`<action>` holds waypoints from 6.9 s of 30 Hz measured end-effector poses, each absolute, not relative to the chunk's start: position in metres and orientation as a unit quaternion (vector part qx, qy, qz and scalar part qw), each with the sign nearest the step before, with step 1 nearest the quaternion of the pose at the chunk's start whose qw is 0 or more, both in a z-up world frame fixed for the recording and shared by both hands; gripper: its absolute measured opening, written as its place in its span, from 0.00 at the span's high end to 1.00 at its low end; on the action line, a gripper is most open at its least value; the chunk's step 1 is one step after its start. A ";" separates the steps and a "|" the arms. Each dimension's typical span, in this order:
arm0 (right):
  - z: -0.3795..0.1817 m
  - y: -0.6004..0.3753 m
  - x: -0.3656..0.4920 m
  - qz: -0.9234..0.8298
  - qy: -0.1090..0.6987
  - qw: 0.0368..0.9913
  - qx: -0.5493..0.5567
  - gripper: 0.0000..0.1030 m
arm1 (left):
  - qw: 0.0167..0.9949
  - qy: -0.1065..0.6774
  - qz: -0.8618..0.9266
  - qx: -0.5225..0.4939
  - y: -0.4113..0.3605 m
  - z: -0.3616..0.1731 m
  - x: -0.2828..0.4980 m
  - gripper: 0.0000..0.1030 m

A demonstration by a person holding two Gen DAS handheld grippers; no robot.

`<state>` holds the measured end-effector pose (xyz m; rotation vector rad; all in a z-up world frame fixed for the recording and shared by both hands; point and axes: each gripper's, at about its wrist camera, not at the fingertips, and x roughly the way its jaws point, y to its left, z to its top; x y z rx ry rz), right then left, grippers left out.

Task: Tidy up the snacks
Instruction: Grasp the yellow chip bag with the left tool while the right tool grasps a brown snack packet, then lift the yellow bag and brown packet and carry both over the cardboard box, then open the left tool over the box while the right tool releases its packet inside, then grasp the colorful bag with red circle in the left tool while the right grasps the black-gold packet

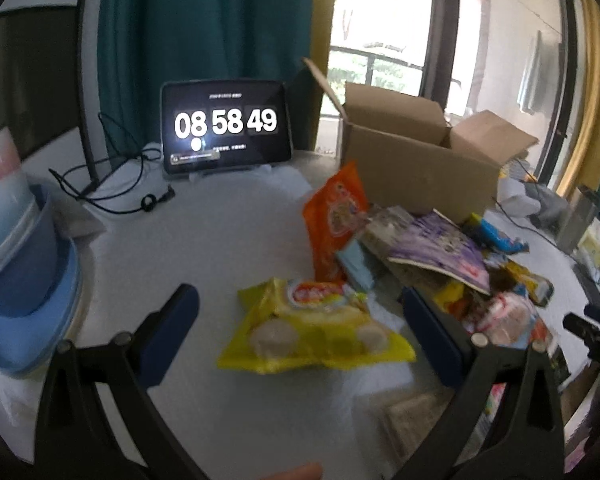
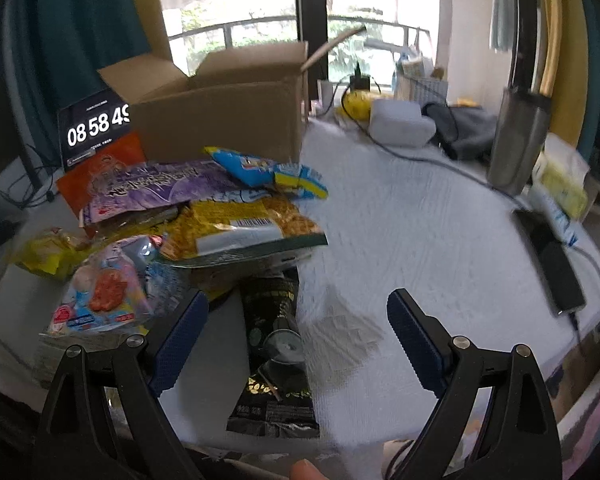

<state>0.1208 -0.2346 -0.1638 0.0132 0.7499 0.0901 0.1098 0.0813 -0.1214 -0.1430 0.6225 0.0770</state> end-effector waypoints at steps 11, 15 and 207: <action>-0.157 -0.240 0.163 0.086 0.358 0.928 0.056 0.09 | 0.891 0.419 0.021 -0.175 0.105 -0.179 0.163 0.00; -0.164 -0.240 0.186 0.093 0.379 0.919 0.059 0.09 | 0.870 0.442 0.006 -0.220 0.106 -0.196 0.170 0.00; -0.044 -0.204 0.157 0.169 0.245 0.953 -0.062 0.40 | 0.969 0.211 -0.128 -0.025 0.001 -0.034 0.106 0.01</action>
